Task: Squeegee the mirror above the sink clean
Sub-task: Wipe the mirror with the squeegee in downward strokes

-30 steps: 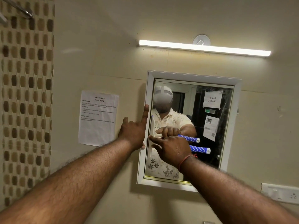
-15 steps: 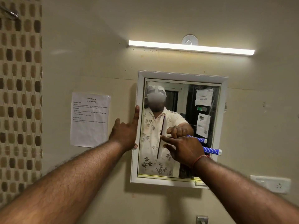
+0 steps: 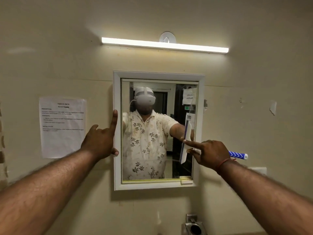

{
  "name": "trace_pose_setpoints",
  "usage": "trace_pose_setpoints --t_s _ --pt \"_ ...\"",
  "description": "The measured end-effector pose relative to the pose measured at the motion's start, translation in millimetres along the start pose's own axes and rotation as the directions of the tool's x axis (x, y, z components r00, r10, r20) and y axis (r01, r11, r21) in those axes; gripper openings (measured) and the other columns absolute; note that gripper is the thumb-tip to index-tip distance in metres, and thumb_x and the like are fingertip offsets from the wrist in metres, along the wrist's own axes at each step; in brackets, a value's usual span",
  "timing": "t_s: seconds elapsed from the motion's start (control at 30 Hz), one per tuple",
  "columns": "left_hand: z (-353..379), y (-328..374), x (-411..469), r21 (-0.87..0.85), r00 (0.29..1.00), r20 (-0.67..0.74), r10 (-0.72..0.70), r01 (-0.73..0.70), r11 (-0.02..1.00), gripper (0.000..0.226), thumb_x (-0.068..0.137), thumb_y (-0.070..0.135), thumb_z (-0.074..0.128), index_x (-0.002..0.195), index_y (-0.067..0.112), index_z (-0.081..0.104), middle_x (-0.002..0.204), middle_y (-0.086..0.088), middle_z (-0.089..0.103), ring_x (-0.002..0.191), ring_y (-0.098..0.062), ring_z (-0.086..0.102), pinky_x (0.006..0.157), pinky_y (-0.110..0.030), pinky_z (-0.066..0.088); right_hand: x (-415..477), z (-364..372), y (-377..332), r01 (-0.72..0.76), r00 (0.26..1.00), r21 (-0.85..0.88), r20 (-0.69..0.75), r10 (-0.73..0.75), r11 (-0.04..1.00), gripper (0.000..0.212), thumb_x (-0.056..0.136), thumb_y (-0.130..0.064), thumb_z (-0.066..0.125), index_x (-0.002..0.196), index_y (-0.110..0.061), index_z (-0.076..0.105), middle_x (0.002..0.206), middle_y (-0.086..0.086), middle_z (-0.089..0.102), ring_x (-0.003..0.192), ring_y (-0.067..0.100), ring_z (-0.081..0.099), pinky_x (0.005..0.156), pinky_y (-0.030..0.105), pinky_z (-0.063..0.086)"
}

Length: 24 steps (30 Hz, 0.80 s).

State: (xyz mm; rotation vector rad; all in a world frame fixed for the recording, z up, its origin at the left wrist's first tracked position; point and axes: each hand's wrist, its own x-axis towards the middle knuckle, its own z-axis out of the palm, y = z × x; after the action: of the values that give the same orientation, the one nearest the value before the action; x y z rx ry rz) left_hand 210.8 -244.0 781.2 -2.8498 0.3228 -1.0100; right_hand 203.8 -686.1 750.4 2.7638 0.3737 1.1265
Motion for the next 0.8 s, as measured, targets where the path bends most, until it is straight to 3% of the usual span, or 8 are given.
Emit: trace_pose_setpoints --t_s 0.13,0.3,0.4,0.53,0.63,0.73,0.8 --pt "2.5 0.6 0.0 0.005 1.0 -0.004 -0.01 0.01 1.0 0.177 0.073 0.053 0.102 0.159 0.023 -0.049 0.092 -0.007 0.083 0.076 -0.023 0.075 0.128 -0.056 0.038 0.0 1.8 1.1 -0.013 0.999 0.009 0.029 0.013 1.0 0.052 0.107 -0.07 0.041 0.158 -0.061 0.039 0.098 -0.005 0.077 0.078 0.013 0.061 0.074 0.029 0.05" --pt "3.9 6.2 -1.7 0.0 0.999 0.018 -0.033 0.033 0.999 0.178 0.073 0.047 0.103 0.157 0.022 -0.052 0.095 -0.008 0.083 0.08 -0.026 0.076 0.127 -0.058 0.039 -1.6 -3.2 -4.4 -0.011 1.0 -0.024 0.028 0.012 1.0 0.053 0.108 -0.07 0.038 0.16 -0.059 0.037 0.097 -0.004 0.075 0.075 0.013 0.053 0.069 0.029 0.041" --pt "7.0 8.1 -0.3 -0.022 0.998 0.032 -0.052 0.053 0.998 0.177 0.073 0.04 0.104 0.157 0.023 -0.052 0.093 -0.011 0.083 0.079 -0.028 0.077 0.127 -0.059 0.039 -3.2 -2.3 -9.2 0.008 1.0 -0.019 0.01 -0.007 1.0 0.054 0.109 -0.07 0.036 0.161 -0.057 0.036 0.093 -0.004 0.075 0.074 0.015 0.06 0.069 0.03 0.048" --pt "10.7 9.6 0.7 -0.037 0.997 0.041 -0.071 0.073 0.997 0.179 0.072 0.038 0.105 0.157 0.024 -0.052 0.094 -0.012 0.083 0.079 -0.028 0.077 0.126 -0.061 0.039 -3.7 2.3 -35.2 0.16 0.985 0.052 -0.074 -0.156 0.986 0.054 0.107 -0.07 0.037 0.157 -0.052 0.045 0.091 -0.006 0.077 0.067 0.015 0.068 0.064 0.035 0.06" --pt "11.4 13.2 -2.5 -0.062 0.995 0.055 -0.084 0.088 0.994 0.177 0.074 0.033 0.104 0.157 0.026 -0.052 0.095 -0.011 0.082 0.08 -0.029 0.075 0.127 -0.062 0.038 -0.5 6.2 -75.6 0.314 0.931 0.032 -0.205 -0.301 0.949 0.045 0.103 -0.058 0.063 0.146 -0.042 0.064 0.087 -0.009 0.078 0.058 0.014 0.068 0.049 0.029 0.052" --pt "11.8 17.2 -6.2 -0.06 0.993 0.062 -0.101 0.105 0.993 0.177 0.074 0.031 0.104 0.156 0.025 -0.053 0.097 -0.011 0.082 0.077 -0.028 0.074 0.127 -0.063 0.038 2.5 12.1 -118.5 0.384 0.9 0.031 -0.234 -0.367 0.923 0.043 0.106 -0.052 0.062 0.146 -0.039 0.064 0.099 -0.007 0.08 0.069 0.018 0.073 0.05 0.031 0.053" --pt "11.1 19.7 -8.1 -0.038 0.99 0.075 -0.119 0.122 0.992 0.18 0.071 0.035 0.106 0.156 0.023 -0.053 0.102 -0.013 0.082 0.078 -0.029 0.073 0.127 -0.062 0.038 7.6 18.8 -143.1 0.406 0.892 0.062 -0.242 -0.381 0.912 0.044 0.105 -0.047 0.063 0.147 -0.036 0.064 0.096 -0.001 0.08 0.07 0.022 0.074 0.051 0.035 0.055"
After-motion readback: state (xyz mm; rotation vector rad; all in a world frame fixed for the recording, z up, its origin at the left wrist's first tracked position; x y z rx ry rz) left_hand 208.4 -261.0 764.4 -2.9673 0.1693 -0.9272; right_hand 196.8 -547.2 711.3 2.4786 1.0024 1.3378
